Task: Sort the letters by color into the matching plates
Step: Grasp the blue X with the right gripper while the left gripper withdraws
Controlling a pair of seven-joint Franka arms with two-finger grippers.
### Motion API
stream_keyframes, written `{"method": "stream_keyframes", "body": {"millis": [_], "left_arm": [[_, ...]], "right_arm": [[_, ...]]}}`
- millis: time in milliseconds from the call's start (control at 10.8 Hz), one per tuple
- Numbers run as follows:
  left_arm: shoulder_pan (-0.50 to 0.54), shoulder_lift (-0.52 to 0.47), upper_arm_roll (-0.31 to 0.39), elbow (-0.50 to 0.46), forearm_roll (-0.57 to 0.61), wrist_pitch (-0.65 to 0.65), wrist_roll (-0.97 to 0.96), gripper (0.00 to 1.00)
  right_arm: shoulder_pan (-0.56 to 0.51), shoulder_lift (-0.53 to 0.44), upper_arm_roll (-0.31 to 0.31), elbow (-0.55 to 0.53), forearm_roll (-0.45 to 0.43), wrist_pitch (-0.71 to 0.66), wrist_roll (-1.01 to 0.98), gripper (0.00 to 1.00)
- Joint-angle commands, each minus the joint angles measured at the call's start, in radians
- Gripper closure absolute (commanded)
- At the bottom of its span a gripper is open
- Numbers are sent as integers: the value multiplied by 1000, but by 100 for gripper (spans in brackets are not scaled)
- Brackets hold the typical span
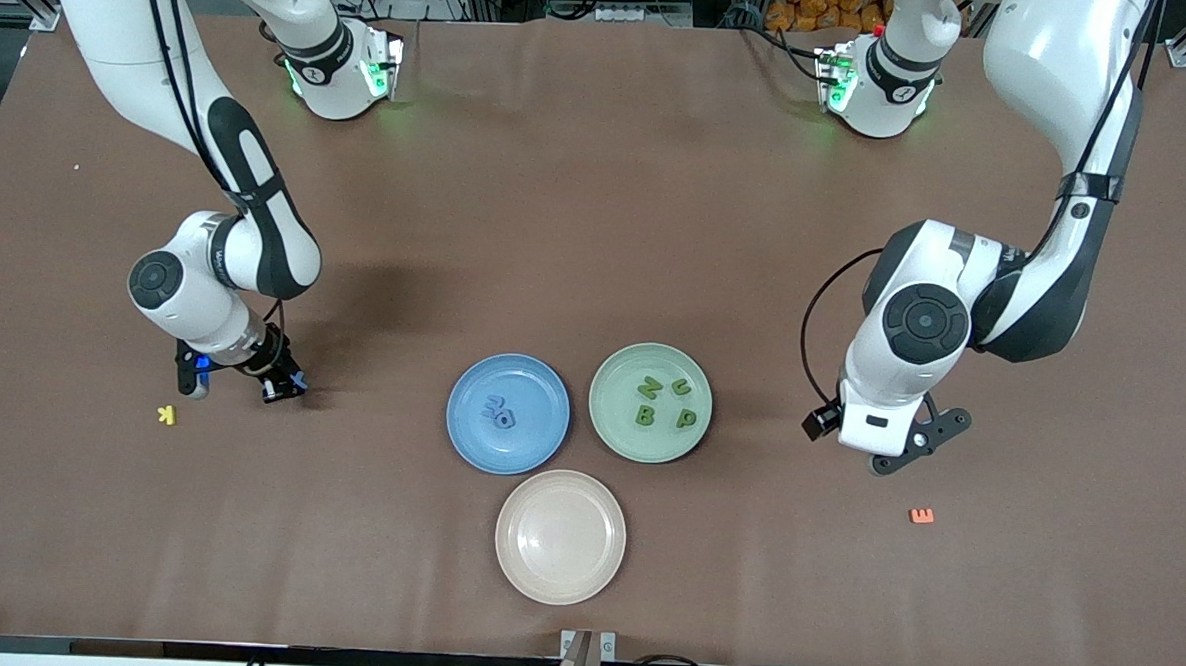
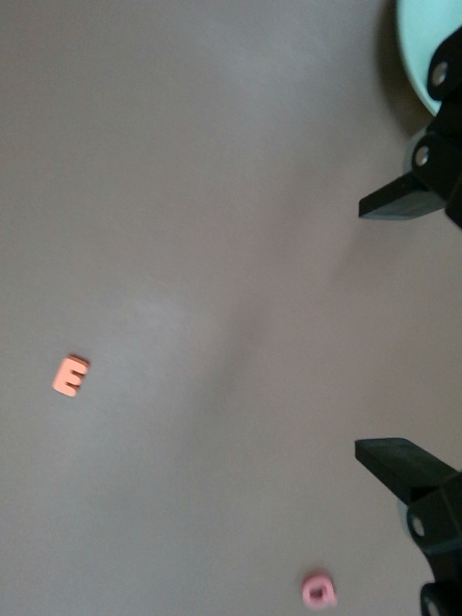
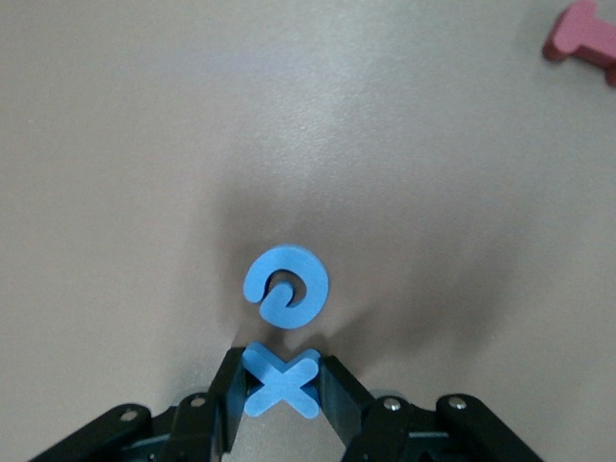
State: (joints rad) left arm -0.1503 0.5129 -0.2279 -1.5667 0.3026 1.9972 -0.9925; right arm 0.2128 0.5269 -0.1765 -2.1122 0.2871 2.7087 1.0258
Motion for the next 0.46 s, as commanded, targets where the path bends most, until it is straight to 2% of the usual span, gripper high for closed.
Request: {"method": "stream_keyframes", "body": {"millis": [0,371], "left_arm": [[72,-166,-11,-157,-74,-60,199,0],[155,-374,-1,-355,-196,-60,507,0]], "right_arm": [[7,27,22,-2,1,-3,-136,84],[23,27,25,30,0,-12,-238,84]]}}
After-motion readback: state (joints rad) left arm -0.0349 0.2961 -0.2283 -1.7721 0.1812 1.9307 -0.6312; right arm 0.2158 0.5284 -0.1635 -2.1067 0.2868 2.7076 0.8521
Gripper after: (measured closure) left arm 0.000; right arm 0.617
